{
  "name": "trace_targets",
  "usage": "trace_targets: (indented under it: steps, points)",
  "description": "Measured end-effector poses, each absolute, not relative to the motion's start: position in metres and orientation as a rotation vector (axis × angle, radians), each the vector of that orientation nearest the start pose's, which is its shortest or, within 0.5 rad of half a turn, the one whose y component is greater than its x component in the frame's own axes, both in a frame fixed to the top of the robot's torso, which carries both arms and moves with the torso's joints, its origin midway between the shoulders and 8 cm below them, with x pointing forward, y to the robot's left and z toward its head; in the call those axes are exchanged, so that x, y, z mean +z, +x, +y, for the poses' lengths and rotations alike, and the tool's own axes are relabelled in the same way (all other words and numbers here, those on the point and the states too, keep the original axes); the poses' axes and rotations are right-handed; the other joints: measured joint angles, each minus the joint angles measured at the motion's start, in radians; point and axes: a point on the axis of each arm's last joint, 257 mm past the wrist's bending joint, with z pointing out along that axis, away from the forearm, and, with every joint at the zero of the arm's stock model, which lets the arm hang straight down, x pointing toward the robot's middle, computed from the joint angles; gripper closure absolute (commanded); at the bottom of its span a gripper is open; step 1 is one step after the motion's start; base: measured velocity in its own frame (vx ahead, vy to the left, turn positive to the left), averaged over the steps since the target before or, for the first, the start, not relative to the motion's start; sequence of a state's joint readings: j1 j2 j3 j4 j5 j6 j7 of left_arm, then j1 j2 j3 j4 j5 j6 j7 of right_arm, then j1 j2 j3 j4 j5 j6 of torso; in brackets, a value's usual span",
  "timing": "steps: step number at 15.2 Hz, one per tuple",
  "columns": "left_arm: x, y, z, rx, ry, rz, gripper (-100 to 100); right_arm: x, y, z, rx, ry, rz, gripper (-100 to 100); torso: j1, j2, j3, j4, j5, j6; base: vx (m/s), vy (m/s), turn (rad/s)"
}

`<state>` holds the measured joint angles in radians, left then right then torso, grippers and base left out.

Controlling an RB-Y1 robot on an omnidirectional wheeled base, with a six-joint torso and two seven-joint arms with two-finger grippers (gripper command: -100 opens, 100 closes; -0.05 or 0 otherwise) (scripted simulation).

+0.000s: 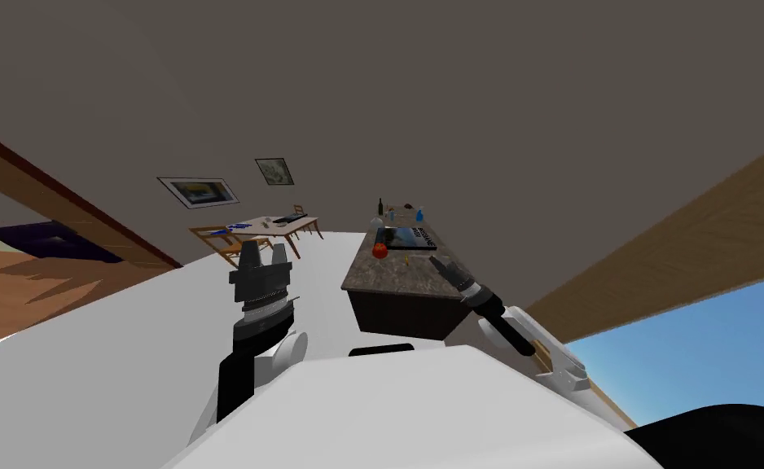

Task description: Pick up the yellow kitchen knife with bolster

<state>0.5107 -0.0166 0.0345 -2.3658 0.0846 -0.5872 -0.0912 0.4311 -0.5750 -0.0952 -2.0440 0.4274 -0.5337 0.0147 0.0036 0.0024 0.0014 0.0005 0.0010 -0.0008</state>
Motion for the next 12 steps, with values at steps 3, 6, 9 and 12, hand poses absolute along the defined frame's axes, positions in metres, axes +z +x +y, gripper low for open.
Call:
trace_targets:
  steps: [3,6,9,12]
  points:
    - [0.074,0.304,0.296,-1.261,-0.553,0.453,0,-0.099,0.391,-0.270,0.761,-0.098,1.390,-100,0.000,0.000,0.000,0.000,0.000,0.000,-0.008,0.064,0.344]
    - [0.074,0.303,0.296,-1.261,-0.553,0.453,0,-0.121,0.395,-0.281,0.699,-0.155,1.465,-100,-0.001,0.000,0.000,0.000,0.000,0.001,0.000,0.045,0.175]
    - [0.074,0.304,0.296,-1.261,-0.553,0.453,0,-0.146,0.398,-0.297,0.625,-0.211,1.550,-100,-0.001,0.000,0.000,0.000,0.000,-0.001,-0.001,0.035,0.341]
    - [0.074,0.304,0.296,-1.261,-0.553,0.453,0,-0.161,0.399,-0.316,0.558,-0.263,1.620,-100,-0.003,0.000,0.000,0.000,-0.001,0.000,-0.001,0.023,0.202]
